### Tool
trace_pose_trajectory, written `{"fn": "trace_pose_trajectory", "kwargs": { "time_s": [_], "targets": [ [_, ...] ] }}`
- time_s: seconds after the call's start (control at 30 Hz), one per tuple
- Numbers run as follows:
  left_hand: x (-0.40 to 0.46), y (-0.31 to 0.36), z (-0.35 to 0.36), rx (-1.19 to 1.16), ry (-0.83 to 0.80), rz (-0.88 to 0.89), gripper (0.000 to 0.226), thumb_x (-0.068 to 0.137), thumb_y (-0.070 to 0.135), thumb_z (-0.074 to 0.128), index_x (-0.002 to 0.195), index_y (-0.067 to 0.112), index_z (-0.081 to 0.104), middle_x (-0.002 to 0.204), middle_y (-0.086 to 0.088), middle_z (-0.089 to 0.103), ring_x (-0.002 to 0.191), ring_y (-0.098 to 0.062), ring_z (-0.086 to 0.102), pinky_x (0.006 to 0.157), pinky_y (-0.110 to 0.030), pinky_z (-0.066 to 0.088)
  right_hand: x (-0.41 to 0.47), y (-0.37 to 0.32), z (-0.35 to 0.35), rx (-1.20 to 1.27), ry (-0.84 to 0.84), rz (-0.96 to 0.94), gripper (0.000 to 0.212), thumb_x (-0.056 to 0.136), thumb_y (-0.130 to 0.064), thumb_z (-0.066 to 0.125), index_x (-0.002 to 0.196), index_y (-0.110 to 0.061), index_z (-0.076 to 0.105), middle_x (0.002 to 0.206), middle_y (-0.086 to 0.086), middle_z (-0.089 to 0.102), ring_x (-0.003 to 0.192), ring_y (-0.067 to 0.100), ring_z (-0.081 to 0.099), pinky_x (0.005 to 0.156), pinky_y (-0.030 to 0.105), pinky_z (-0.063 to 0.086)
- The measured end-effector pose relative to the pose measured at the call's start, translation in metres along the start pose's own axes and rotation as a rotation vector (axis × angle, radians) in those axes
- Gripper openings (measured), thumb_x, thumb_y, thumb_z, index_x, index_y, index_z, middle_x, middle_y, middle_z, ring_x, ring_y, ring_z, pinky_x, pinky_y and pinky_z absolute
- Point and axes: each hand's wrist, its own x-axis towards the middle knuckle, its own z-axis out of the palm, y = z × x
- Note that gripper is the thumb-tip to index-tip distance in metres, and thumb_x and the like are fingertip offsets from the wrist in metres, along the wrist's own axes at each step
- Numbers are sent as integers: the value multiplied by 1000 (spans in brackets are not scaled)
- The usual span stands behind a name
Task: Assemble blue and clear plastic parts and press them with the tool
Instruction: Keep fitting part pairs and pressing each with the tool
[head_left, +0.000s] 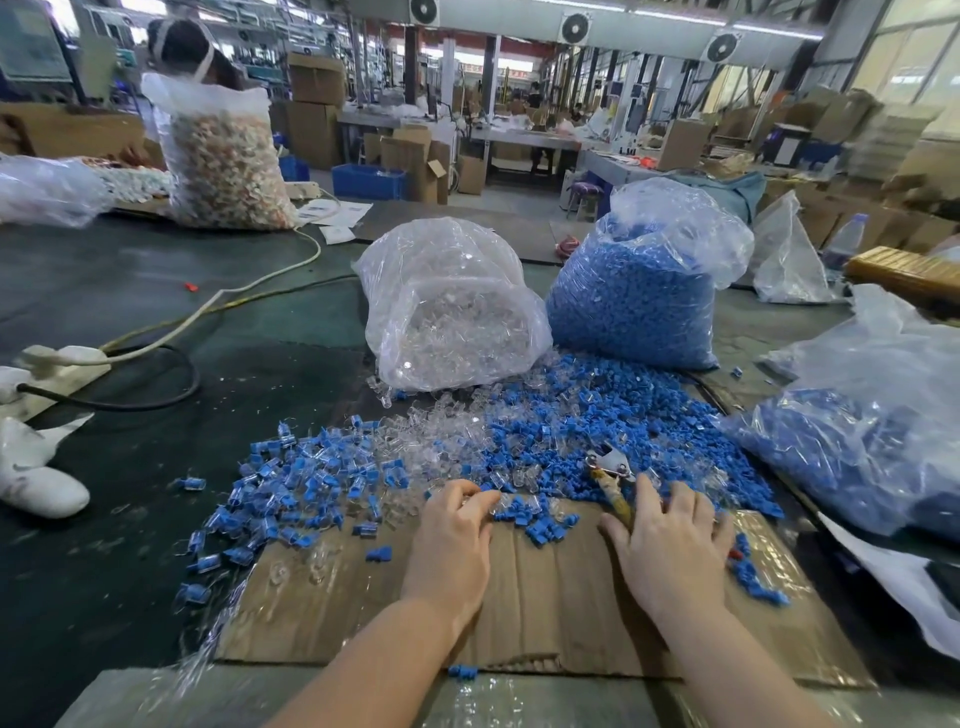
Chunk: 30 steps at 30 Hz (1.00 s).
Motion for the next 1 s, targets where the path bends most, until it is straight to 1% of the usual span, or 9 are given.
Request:
{"fn": "trace_pose_trajectory", "kwargs": {
  "time_s": [0.07,0.13,0.2,0.23,0.43,0.57,0.63,0.77,1.0],
  "targets": [
    [0,0,1,-1,7,15,38,95,21,49,133,24,48,129,10,45,118,-1,37,102,-10,23,-4,-8,-4,138,128,-123,49,92,-42,51,135,-17,48,130,11,52,122,29,46,105,47,31],
    [0,-1,2,-7,23,29,35,94,20,50,130,23,52,126,10,47,115,0,39,101,-10,25,-8,-19,-3,223,220,-304,29,82,-18,70,110,-15,67,110,7,65,103,27,59,92,44,45],
    [0,-1,2,-15,41,45,33,94,20,51,126,21,55,121,11,48,111,1,40,99,-9,26,-12,-26,-3,221,245,-396,25,68,-5,79,89,-18,72,91,2,68,87,24,64,76,41,52],
    [-1,-2,1,-17,47,52,31,93,20,52,124,21,57,120,11,49,109,2,39,98,-9,27,-13,-29,-4,223,218,-397,25,67,-4,79,85,-19,72,87,0,68,85,24,65,72,41,52],
    [-3,-4,2,12,39,63,27,93,24,52,119,20,59,126,9,52,119,-1,40,99,-6,19,-9,-34,-1,251,98,-387,15,86,-7,60,96,-17,66,95,0,66,96,22,59,87,33,45],
    [-3,-3,2,6,19,64,29,92,24,52,121,24,54,119,12,55,110,3,43,95,-5,23,-13,-42,-5,401,204,-361,25,70,5,73,89,-11,70,80,4,66,77,25,62,73,36,53],
    [-3,-2,1,4,25,60,33,92,23,52,125,26,51,118,12,54,110,3,42,95,-7,26,-19,-50,-5,505,211,-353,25,73,6,70,93,-10,71,82,4,66,78,25,61,71,36,52],
    [-4,-4,2,29,8,75,38,95,23,48,133,28,46,117,11,52,110,-1,41,95,-11,28,-26,-64,2,629,162,-350,19,86,-5,59,101,-13,68,94,0,67,92,20,58,79,30,45],
    [-5,-5,4,28,21,80,32,94,24,51,126,27,51,116,13,47,110,-1,40,100,-15,32,-33,-66,10,742,201,-281,7,85,-7,64,87,-13,68,86,-3,65,86,18,58,73,28,45]
  ]
}}
